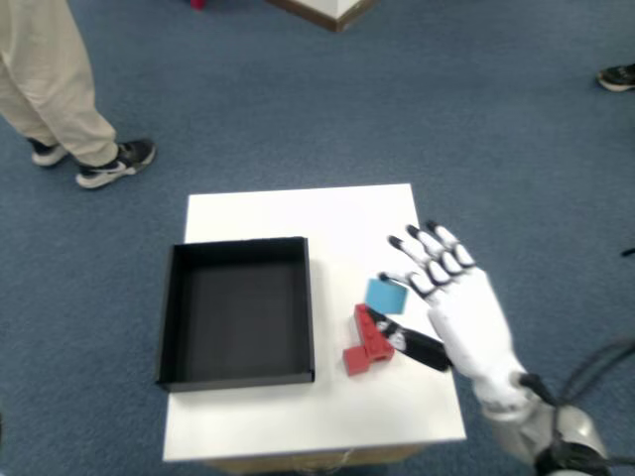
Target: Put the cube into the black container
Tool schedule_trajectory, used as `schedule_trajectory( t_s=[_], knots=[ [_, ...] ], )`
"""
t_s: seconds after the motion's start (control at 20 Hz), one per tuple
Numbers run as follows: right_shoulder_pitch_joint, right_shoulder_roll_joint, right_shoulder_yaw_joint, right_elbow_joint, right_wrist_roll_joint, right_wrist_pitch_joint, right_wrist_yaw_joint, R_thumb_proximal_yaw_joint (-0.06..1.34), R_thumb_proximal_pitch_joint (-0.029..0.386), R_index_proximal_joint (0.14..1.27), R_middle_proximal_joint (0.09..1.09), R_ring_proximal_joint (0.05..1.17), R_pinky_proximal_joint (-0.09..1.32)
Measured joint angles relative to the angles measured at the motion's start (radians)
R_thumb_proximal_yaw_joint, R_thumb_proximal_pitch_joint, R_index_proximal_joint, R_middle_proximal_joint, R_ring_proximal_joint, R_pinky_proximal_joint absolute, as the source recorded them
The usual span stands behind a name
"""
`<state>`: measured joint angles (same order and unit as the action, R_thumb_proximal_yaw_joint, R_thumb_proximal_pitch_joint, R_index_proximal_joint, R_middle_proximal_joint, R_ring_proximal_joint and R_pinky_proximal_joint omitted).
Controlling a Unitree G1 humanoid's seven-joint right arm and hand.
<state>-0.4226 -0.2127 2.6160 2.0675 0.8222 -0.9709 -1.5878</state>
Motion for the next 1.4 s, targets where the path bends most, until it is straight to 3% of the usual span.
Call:
schedule_trajectory(
  t_s=[0.25,0.45,0.85,1.05,1.4],
  knots=[
    [-0.089,0.100,0.000,0.004,-0.005,-0.025,0.000,1.24,0.132,1.07,0.29,0.24,0.19],
    [-0.122,0.103,0.001,0.003,-0.037,-0.060,0.009,1.24,0.137,1.06,0.28,0.23,0.18],
    [-0.198,0.139,0.002,-0.011,-0.084,-0.129,0.202,1.24,0.141,1.05,0.25,0.21,0.16],
    [-0.213,0.138,0.003,-0.068,-0.078,-0.129,0.312,1.24,0.141,1.05,0.24,0.20,0.15],
    [-0.322,0.146,0.003,-0.271,-0.053,-0.109,0.429,1.23,0.141,1.04,0.22,0.18,0.13]
  ],
)
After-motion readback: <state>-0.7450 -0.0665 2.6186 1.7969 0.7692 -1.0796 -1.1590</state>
